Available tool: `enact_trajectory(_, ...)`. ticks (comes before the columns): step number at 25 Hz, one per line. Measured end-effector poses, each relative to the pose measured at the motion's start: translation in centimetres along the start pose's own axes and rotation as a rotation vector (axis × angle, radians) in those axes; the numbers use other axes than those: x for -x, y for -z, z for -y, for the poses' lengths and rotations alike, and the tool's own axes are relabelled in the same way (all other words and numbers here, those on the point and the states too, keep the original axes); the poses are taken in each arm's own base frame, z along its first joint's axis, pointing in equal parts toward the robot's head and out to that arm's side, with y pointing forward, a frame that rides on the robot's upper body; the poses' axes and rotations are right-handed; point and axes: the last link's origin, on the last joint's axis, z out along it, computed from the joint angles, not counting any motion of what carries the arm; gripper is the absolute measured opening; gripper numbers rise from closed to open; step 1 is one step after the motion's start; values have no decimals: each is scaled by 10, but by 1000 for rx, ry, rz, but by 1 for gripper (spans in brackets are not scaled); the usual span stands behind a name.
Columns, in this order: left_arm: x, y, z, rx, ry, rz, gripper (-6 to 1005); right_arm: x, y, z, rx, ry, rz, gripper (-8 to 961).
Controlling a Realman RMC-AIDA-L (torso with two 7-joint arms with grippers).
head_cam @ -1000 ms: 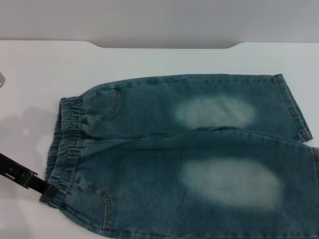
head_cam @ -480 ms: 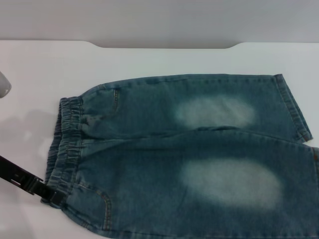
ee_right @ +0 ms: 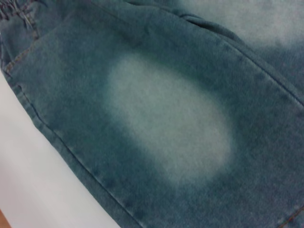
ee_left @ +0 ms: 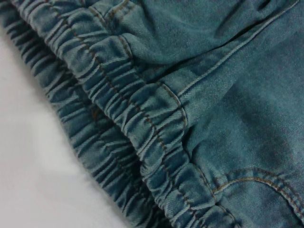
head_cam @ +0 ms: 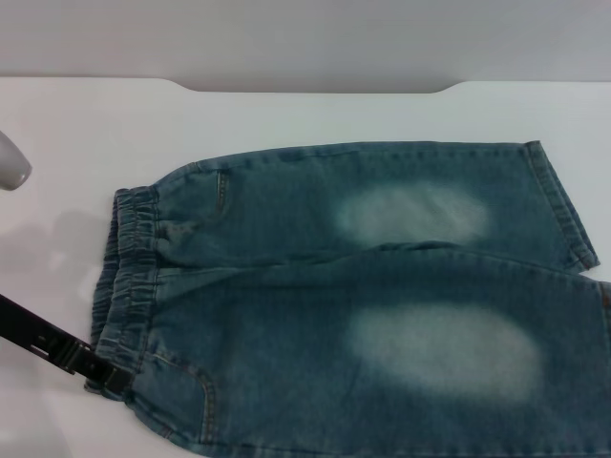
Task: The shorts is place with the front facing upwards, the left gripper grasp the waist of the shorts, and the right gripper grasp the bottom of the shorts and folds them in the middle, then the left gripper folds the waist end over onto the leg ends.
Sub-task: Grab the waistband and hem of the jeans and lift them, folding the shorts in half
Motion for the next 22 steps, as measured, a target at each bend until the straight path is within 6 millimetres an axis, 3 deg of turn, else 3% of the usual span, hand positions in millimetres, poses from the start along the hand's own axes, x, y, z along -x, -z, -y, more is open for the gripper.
enact_trajectory(10, -4, 10, 3, -22, -7, -10, 566, -1, 0, 1, 5, 0, -2, 523)
enact_trajectory(22, -6, 8, 1, -18, -18, 7, 565, -2, 0, 0, 7, -4, -3, 522)
